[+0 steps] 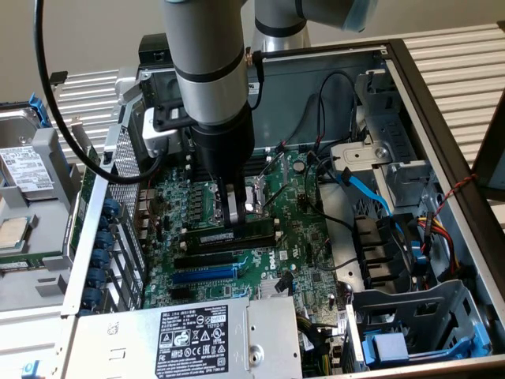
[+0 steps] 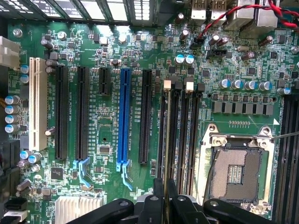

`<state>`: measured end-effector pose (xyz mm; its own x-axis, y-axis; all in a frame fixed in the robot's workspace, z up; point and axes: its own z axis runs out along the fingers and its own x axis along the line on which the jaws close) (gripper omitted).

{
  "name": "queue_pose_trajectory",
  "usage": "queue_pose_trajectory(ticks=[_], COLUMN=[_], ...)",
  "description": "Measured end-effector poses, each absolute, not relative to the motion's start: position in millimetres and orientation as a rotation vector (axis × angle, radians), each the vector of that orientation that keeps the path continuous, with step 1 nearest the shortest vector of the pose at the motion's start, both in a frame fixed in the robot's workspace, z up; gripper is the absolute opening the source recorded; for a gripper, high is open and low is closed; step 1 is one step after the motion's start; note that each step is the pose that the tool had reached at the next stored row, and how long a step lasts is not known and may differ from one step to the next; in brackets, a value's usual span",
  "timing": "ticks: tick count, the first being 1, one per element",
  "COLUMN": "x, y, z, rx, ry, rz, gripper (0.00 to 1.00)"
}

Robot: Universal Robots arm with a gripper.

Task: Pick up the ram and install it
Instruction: 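Insert the ram into the slot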

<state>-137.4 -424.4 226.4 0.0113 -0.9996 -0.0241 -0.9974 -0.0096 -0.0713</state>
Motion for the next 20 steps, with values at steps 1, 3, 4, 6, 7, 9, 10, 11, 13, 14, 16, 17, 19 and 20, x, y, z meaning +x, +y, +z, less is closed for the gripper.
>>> queue_pose_trajectory(ticks=[1,3,4,6,7,9,10,11,13,14,16,17,19,20], x=[-137.4,-137.5,-137.5,-137.6,-137.6,-137.7,-137.7,-137.7,-137.7,-137.7,-137.7,-137.7,-137.7,-137.7], y=[-424.2,-424.3,-424.3,-424.3,-424.2,-424.2,-424.2,-424.2,-424.3,-424.3,-424.3,-424.3,-424.4,-424.4], z=[226.3,225.7,225.6,225.6,225.5,225.5,225.5,225.5,225.5,225.5,225.5,225.5,225.5,225.5], rx=[-2.185,-2.186,-2.186,-2.186,-2.186,-2.186,-2.186,-2.186,-2.186,-2.186,-2.185,-2.186,-2.186,-2.186], ry=[2.161,2.16,2.16,2.16,2.16,2.16,2.16,2.16,2.159,2.16,2.16,2.159,2.159,2.16], rz=[-0.05,-0.05,-0.05,-0.05,-0.05,-0.05,-0.049,-0.049,-0.049,-0.049,-0.049,-0.049,-0.049,-0.049], gripper=[0.14,0.14,0.14,0.14,0.14,0.14,0.14,0.14,0.14,0.14,0.14,0.14,0.14,0.14])
